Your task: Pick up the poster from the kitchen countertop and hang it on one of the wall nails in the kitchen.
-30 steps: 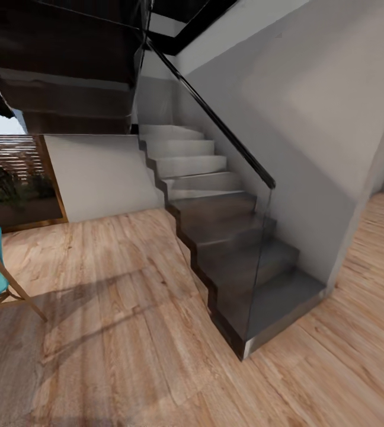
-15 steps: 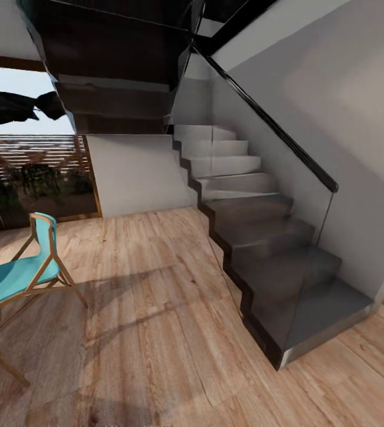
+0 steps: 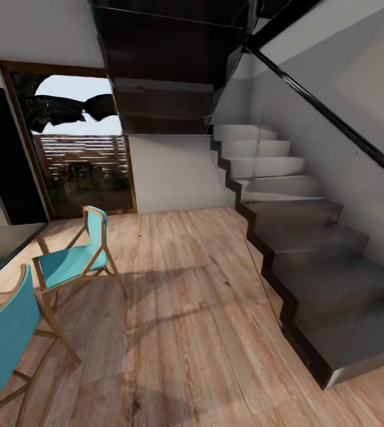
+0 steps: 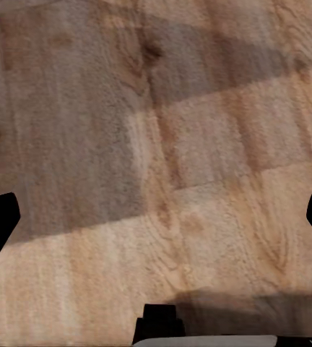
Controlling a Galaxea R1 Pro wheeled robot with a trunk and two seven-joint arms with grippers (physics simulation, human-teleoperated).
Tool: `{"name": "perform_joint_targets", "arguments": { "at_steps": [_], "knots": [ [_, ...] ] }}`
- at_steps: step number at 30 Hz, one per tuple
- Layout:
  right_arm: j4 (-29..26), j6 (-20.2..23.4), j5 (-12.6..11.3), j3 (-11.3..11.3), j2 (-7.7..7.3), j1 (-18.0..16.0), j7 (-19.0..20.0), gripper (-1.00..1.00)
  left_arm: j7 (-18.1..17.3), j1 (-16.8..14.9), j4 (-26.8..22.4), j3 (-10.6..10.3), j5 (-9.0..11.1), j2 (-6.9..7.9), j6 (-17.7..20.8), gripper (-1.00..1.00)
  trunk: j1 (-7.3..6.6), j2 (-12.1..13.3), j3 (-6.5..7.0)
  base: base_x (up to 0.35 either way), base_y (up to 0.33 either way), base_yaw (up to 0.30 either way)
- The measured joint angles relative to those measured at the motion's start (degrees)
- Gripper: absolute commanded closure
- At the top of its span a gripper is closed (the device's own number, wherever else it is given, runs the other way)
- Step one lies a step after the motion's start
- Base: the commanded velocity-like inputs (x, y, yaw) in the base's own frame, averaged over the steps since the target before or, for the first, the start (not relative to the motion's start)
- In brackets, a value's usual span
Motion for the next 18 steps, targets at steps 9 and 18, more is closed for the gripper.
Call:
{"name": "perform_joint_targets", "arguments": {
  "at_steps": [9, 18],
  "knots": [
    [0.00, -0.01, 0.00, 0.00, 0.01, 0.00, -0.04, -1.00, 0.00, 0.00, 0.00, 0.17, 0.04, 0.00, 0.00, -1.00, 0.00, 0.00, 0.00, 0.000, 0.296, 0.290],
    [0.00, -0.01, 0.00, 0.00, 0.01, 0.00, -0.07, -1.00, 0.00, 0.00, 0.00, 0.22, 0.04, 0.00, 0.00, -1.00, 0.00, 0.00, 0.00, 0.000, 0.296, 0.290]
  ]
}}
